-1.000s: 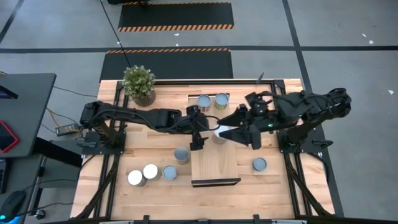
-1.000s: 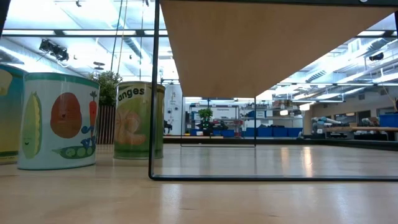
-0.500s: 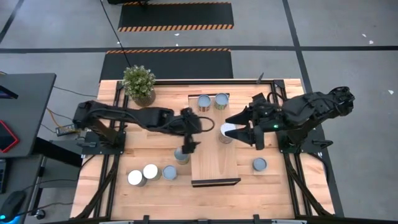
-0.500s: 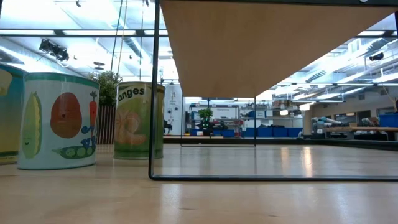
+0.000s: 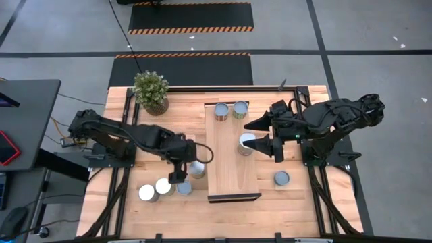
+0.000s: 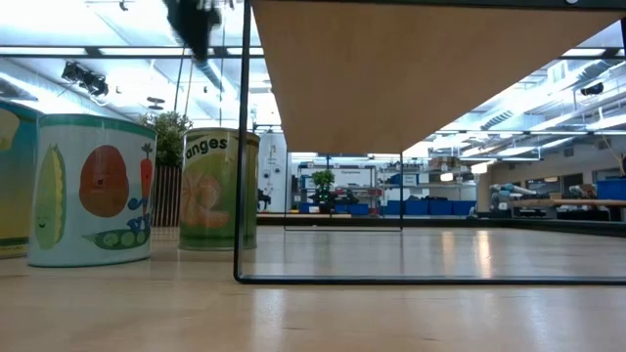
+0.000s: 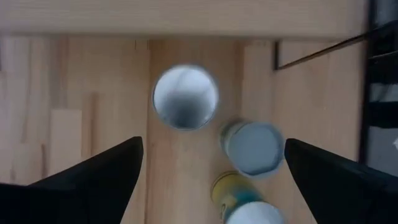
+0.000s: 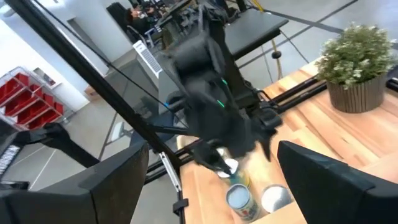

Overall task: Pick and place cans onto a shelf
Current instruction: Put the canned oranges on the shelf

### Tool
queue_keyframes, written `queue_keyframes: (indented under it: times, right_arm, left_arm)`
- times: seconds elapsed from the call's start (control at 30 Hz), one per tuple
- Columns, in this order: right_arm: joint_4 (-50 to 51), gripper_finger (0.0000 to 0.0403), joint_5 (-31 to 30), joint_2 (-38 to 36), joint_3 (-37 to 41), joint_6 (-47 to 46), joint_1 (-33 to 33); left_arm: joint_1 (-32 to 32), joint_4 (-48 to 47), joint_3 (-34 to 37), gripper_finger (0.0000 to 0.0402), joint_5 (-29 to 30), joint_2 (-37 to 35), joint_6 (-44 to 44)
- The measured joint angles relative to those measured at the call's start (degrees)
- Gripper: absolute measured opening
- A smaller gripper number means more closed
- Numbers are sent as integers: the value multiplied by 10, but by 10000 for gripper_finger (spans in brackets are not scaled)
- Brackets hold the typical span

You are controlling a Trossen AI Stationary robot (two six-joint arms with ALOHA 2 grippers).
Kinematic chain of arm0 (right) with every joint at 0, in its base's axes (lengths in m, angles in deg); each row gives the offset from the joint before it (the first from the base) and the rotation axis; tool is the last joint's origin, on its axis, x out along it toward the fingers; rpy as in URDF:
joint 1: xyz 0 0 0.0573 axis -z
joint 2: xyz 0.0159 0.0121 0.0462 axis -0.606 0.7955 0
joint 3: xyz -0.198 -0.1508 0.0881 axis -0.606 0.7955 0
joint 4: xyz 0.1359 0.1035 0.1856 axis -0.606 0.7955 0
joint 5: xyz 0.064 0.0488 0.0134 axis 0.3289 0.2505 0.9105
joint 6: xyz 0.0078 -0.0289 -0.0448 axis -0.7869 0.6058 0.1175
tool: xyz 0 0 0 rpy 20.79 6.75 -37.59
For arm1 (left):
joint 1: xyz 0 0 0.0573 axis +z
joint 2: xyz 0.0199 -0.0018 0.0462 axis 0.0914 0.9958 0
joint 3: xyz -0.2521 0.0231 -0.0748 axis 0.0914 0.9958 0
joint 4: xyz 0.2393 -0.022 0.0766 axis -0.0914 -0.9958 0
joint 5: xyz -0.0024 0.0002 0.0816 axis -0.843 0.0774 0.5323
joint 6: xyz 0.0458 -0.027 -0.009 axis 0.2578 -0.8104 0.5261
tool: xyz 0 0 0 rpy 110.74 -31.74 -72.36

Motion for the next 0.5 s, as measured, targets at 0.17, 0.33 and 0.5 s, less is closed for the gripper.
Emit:
queue_keyframes:
  times: [0.17, 0.33, 0.5]
  right_arm:
    - [-2, 364, 7, 1, 0, 0, 0]
    - [-2, 364, 7, 4, 0, -13, 0]
    - [-2, 364, 7, 4, 0, -24, 0]
  left_arm:
    - [-7, 76, 103, 398, 1, -17, -42]
    - [-7, 156, 169, 398, 13, -13, -98]
    - [-10, 227, 228, 398, 28, -12, -157]
